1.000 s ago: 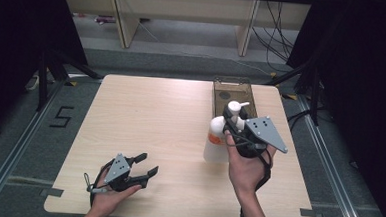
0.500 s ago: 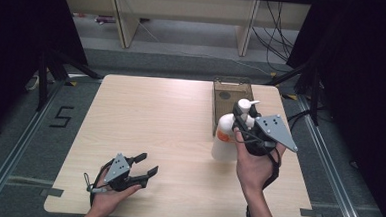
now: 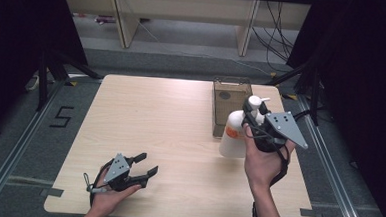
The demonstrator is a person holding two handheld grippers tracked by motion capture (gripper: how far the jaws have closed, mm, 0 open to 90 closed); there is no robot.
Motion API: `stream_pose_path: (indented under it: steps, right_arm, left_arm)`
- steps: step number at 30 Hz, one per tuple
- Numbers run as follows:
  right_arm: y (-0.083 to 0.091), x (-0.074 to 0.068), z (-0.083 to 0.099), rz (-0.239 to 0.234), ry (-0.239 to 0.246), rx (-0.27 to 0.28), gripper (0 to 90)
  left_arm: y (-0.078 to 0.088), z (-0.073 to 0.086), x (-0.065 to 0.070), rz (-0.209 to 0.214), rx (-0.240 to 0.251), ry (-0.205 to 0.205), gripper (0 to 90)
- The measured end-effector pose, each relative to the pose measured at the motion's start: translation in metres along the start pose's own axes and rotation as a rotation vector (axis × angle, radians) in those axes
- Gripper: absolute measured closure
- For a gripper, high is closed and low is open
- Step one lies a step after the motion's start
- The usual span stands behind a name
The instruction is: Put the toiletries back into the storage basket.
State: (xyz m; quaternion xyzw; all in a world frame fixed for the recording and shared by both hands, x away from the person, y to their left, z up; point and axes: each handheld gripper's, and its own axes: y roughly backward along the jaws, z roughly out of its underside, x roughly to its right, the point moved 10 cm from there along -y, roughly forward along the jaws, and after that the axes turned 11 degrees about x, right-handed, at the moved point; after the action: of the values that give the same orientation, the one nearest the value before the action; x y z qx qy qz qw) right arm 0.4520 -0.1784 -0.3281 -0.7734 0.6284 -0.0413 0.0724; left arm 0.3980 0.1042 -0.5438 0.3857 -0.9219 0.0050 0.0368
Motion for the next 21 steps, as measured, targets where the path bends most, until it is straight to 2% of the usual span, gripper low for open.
stream_pose_path:
  steps: [3,6,12,13,14,17,19,21]
  right_arm:
    - [0.0,0.003,-0.001,0.01,-0.015,-0.002,60.1]
    - [-0.001,0.007,-0.003,0.017,0.002,0.001,60.1]
    - [-0.002,0.015,-0.004,0.041,-0.012,-0.001,60.1]
    - [-0.003,0.018,-0.005,0.04,0.011,0.008,60.1]
    - [-0.002,0.018,-0.005,0.047,-0.004,0.004,60.1]
    - [-0.003,0.02,-0.007,0.054,-0.002,0.008,60.1]
    - [-0.005,0.021,-0.008,0.049,0.017,0.015,60.1]
    - [-0.008,0.02,-0.008,0.048,0.011,0.012,60.1]
  left_arm:
    - [0.0,0.0,0.0,0.0,-0.001,-0.001,33.8]
    - [0.0,0.0,0.0,0.0,-0.001,-0.001,33.8]
    - [0.0,0.0,0.0,0.001,-0.001,-0.002,33.8]
    - [0.0,0.0,0.0,0.0,-0.001,-0.002,33.8]
    - [0.0,0.0,0.0,0.001,0.0,-0.002,33.8]
    - [0.0,0.0,0.0,0.001,-0.002,-0.002,33.8]
    - [0.0,0.0,0.0,0.001,-0.003,-0.004,33.8]
    - [0.0,0.0,0.0,0.002,-0.003,-0.005,33.8]
